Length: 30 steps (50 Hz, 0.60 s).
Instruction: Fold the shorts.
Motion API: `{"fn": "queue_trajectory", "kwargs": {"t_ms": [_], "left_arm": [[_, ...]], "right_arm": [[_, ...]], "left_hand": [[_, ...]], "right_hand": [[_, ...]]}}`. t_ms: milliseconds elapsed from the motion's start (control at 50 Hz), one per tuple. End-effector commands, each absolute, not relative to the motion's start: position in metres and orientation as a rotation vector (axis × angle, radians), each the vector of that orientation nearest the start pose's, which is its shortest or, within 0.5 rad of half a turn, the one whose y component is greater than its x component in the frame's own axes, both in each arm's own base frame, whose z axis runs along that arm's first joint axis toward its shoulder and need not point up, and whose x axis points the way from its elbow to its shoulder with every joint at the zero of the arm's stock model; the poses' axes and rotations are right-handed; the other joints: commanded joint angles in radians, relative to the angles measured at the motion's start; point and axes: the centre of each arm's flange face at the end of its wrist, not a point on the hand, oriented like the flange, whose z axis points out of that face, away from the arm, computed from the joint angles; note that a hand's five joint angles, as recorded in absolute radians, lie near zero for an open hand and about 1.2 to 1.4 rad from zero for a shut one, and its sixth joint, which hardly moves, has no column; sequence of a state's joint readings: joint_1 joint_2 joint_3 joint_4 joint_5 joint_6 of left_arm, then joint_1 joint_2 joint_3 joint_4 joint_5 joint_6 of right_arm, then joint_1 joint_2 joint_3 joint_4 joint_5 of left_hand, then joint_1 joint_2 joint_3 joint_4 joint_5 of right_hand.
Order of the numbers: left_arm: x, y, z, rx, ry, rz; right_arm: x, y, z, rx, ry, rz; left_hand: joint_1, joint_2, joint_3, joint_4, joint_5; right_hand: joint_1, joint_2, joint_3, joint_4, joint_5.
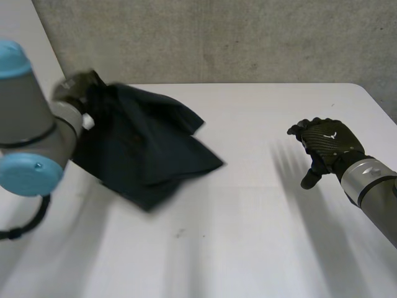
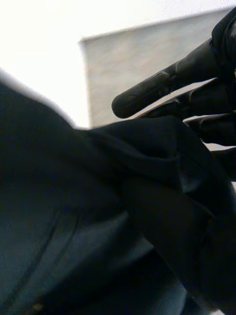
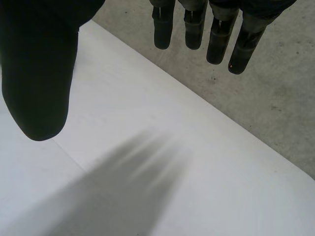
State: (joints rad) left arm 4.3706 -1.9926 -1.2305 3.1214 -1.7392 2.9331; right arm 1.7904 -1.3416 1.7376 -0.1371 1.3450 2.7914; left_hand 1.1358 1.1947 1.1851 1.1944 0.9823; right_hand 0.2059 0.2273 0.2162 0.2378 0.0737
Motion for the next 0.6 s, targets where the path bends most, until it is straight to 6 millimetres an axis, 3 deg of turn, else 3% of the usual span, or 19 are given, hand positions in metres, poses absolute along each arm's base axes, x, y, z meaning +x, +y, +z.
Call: {"fn": "queue_trajectory", "kwargs": {"t_ms": [20,80,140,160,220,240,300,320,360,400,500,600], "left_arm": [[-0.282,-0.308,0.31,0.362,2.231,-2.533],[-0.314,-0.287,0.315,0.536,2.141,-2.643],[-0.36,-0.256,0.299,0.823,2.064,-2.719],[-0.381,-0.24,0.281,1.003,2.048,-2.708],[-0.405,-0.214,0.254,1.271,2.026,-2.661],[-0.416,-0.196,0.238,1.449,2.027,-2.596],[-0.42,-0.172,0.213,1.666,2.069,-2.438],[-0.419,-0.159,0.2,1.778,2.094,-2.321],[-0.415,-0.152,0.191,1.839,2.106,-2.228],[-0.41,-0.144,0.187,1.902,2.077,-2.151],[-0.404,-0.139,0.183,1.946,2.03,-2.095],[-0.394,-0.139,0.208,1.881,2.012,-2.163]], "right_arm": [[0.218,-0.274,0.198,-0.883,2.249,-1.845],[0.218,-0.273,0.197,-0.884,2.253,-1.84],[0.216,-0.273,0.196,-0.878,2.261,-1.835],[0.216,-0.273,0.196,-0.877,2.263,-1.834],[0.214,-0.274,0.196,-0.869,2.271,-1.838],[0.214,-0.274,0.196,-0.869,2.27,-1.84],[0.213,-0.275,0.198,-0.864,2.272,-1.848],[0.213,-0.275,0.198,-0.862,2.271,-1.853],[0.212,-0.276,0.2,-0.859,2.268,-1.862],[0.212,-0.277,0.202,-0.856,2.266,-1.871],[0.204,-0.286,0.206,-0.825,2.28,-1.904],[0.195,-0.293,0.211,-0.792,2.292,-1.938]], "left_hand": [[0.26,0.202,0.211,0.202,0.239],[0.26,0.202,0.211,0.202,0.239],[0.26,0.202,0.211,0.202,0.239],[0.26,0.202,0.211,0.202,0.239],[0.26,0.202,0.211,0.202,0.239],[0.243,0.185,0.194,0.185,0.222],[-0.157,-0.216,-0.207,-0.216,-0.178],[-0.461,-0.52,-0.511,-0.52,-0.482],[-0.634,-0.693,-0.683,-0.692,-0.655],[-0.737,-0.796,-0.786,-0.795,-0.758],[-0.746,-0.805,-0.795,-0.805,-0.767],[-0.746,-0.805,-0.795,-0.805,-0.767]], "right_hand": [[-0.031,-0.053,-0.042,-0.063,-0.074],[-0.031,-0.053,-0.042,-0.063,-0.074],[-0.031,-0.053,-0.042,-0.063,-0.074],[-0.031,-0.053,-0.042,-0.063,-0.074],[-0.031,-0.053,-0.042,-0.063,-0.074],[-0.031,-0.053,-0.042,-0.063,-0.074],[-0.031,-0.053,-0.042,-0.063,-0.074],[-0.031,-0.053,-0.042,-0.063,-0.074],[-0.031,-0.053,-0.042,-0.063,-0.074],[-0.031,-0.053,-0.042,-0.063,-0.074],[-0.031,-0.053,-0.042,-0.063,-0.074],[-0.031,-0.053,-0.042,-0.063,-0.074]]}}
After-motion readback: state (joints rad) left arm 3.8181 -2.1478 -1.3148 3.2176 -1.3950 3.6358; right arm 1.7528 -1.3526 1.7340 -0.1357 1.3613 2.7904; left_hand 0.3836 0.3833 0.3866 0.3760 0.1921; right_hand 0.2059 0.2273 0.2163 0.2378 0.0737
